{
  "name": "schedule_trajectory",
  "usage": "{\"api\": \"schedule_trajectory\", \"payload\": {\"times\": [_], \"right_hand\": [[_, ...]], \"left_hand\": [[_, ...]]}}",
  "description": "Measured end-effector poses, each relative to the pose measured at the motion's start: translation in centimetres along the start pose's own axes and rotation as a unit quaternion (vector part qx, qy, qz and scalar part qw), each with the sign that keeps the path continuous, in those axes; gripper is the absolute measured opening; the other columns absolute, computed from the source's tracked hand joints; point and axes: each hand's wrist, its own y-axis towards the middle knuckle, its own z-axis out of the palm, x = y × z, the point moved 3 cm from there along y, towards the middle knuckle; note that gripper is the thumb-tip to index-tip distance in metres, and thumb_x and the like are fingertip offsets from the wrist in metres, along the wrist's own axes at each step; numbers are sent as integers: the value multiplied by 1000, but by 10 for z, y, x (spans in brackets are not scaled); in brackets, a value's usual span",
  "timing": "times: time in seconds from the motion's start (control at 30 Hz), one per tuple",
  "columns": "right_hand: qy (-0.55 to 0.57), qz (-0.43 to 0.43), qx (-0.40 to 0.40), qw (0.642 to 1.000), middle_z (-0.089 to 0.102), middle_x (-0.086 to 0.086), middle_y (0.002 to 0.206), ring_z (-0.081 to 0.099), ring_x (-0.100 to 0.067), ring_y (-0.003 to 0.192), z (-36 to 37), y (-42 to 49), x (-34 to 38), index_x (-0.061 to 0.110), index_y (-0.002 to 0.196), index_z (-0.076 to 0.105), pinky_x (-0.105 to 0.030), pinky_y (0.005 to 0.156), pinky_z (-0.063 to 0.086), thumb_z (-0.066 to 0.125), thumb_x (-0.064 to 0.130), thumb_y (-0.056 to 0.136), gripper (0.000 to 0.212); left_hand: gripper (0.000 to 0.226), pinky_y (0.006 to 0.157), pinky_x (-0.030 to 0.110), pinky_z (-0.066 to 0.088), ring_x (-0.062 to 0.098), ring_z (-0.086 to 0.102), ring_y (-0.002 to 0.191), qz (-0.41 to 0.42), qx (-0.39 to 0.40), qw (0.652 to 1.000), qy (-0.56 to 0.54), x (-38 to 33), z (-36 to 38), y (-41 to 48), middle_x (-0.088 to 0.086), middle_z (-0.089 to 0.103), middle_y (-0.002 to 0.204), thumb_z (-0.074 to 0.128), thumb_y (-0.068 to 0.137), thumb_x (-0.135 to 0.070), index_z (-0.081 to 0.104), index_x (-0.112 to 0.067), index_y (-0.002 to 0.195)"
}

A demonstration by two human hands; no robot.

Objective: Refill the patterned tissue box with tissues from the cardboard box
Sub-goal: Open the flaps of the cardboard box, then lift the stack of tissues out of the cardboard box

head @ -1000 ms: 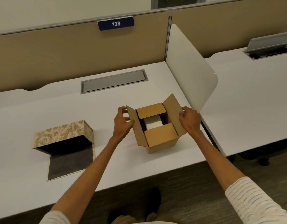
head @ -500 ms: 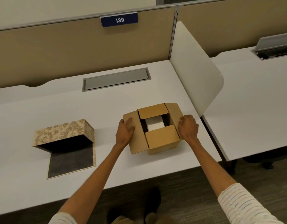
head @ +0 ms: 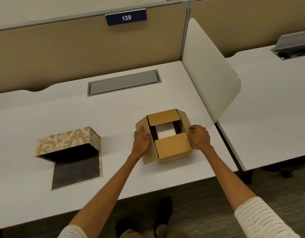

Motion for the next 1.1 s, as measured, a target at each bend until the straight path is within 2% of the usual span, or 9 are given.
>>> {"api": "schedule_trajectory", "payload": {"times": [0.13, 0.23, 0.33, 0.47, 0.6, 0.73, 0.87, 0.97, 1.1], "right_hand": [[-20, -19, -43, 999, 70, -16, 109, 66, -33, 94, -12, -4, 8, 1, 108, 68, -39, 76, 53, 46, 5, 91, 28], [-28, -74, -60, 995, 71, -13, 107, 65, -31, 97, -15, -11, 22, 3, 105, 68, -41, 84, 49, 51, 8, 89, 24], [-74, -137, 6, 988, 66, 1, 124, 55, -21, 119, -7, -15, 36, 20, 118, 66, -45, 101, 32, 64, 35, 83, 39], [-159, -161, 132, 965, 52, 1, 139, 39, -18, 134, 10, -22, 40, 28, 133, 53, -49, 106, 21, 66, 60, 72, 71], [-149, -180, 137, 962, 58, 3, 129, 44, -16, 128, 13, -29, 41, 29, 125, 59, -47, 105, 20, 67, 59, 70, 63], [-126, -201, 97, 967, 63, 7, 119, 50, -15, 120, 2, -41, 48, 31, 118, 62, -46, 108, 19, 68, 50, 72, 50], [-86, -221, 38, 971, 68, 11, 112, 56, -10, 111, -14, -57, 48, 33, 108, 67, -43, 107, 23, 61, 53, 80, 35], [-36, -213, 2, 976, 73, 11, 102, 62, -6, 98, -22, -71, 47, 31, 100, 74, -40, 104, 32, 49, 58, 88, 38], [1, -213, -1, 977, 76, 6, 83, 66, -7, 76, -24, -88, 41, 21, 90, 78, -38, 96, 46, 51, 47, 94, 37]], "left_hand": [[64, 118, 65, 15, 33, 1, 152, 27, -71, 995, 71, -10, -12, 3, 18, 14, 162, 46, 98, -44, 28, -10, 149], [68, 117, 65, 5, 33, -3, 153, 93, -113, 973, 179, -24, -16, 5, 19, 14, 162, 47, 94, -54, 35, -10, 145], [75, 116, 66, 4, 34, 2, 153, 165, -118, 929, 309, -41, -15, 11, 18, 21, 161, 51, 87, -60, 37, -11, 142], [81, 116, 66, 7, 31, 10, 152, 177, -48, 883, 433, -58, -13, 29, 12, 29, 158, 51, 86, -62, 29, -15, 148], [59, 119, 57, 19, 29, 41, 139, 212, 22, 906, 365, -65, -19, 48, 11, 45, 149, 46, 97, -48, 36, -14, 144], [41, 102, 44, 47, 29, 59, 118, 229, 39, 931, 282, -69, -36, 58, 10, 61, 132, 43, 101, -38, 50, -15, 135], [42, 93, 37, 50, 28, 64, 111, 214, 7, 955, 204, -72, -47, 62, 11, 66, 126, 43, 101, -44, 52, -17, 132], [43, 90, 33, 49, 28, 65, 109, 224, -14, 960, 168, -76, -49, 64, 13, 65, 127, 42, 101, -43, 48, -15, 132], [43, 99, 37, 49, 30, 59, 117, 239, -66, 962, 111, -84, -45, 64, 16, 47, 142, 48, 102, -29, 37, -7, 137]]}}
